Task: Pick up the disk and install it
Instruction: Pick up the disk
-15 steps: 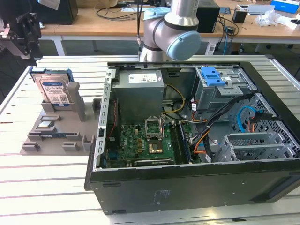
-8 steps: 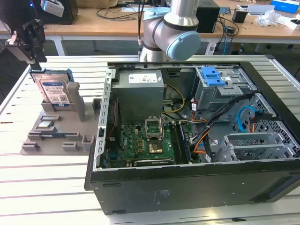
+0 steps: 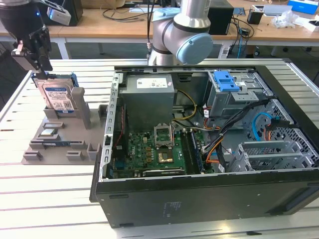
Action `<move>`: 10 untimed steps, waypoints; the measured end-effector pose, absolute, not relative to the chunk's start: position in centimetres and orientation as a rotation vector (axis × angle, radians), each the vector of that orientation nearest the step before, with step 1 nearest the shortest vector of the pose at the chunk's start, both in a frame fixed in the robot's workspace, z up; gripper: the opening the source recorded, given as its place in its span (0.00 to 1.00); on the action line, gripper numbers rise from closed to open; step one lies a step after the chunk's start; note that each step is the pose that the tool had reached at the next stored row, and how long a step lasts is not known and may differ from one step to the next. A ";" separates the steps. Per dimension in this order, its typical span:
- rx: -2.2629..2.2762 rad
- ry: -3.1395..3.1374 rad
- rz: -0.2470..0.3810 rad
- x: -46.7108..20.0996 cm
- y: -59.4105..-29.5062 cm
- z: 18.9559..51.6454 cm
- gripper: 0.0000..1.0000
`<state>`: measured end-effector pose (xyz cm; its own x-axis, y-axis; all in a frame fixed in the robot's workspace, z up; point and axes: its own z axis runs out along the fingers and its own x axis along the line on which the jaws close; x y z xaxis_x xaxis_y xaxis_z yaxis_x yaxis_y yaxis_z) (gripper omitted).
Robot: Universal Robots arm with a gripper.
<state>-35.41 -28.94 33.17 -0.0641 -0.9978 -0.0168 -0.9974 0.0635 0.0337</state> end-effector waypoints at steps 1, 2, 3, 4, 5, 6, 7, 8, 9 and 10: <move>2.145 -2.280 -0.056 -35.4 -28.9 33.0 0.45; 2.150 -2.275 -0.056 -35.4 -28.9 32.9 0.45; 2.160 -2.265 -0.056 -35.5 -28.9 32.6 0.45; 2.171 -2.255 -0.056 -35.5 -28.9 32.3 0.45; 2.190 -2.235 -0.056 -35.5 -28.9 31.8 0.45; 2.202 -2.223 -0.056 -35.5 -28.9 31.5 0.45; 2.207 -2.219 -0.056 -35.5 -28.9 31.3 0.45; 2.212 -2.213 -0.056 -35.5 -28.9 31.0 0.45; 2.218 -2.207 -0.056 -35.5 -28.9 30.6 0.45; 2.225 -2.200 -0.056 -35.5 -28.9 30.1 0.45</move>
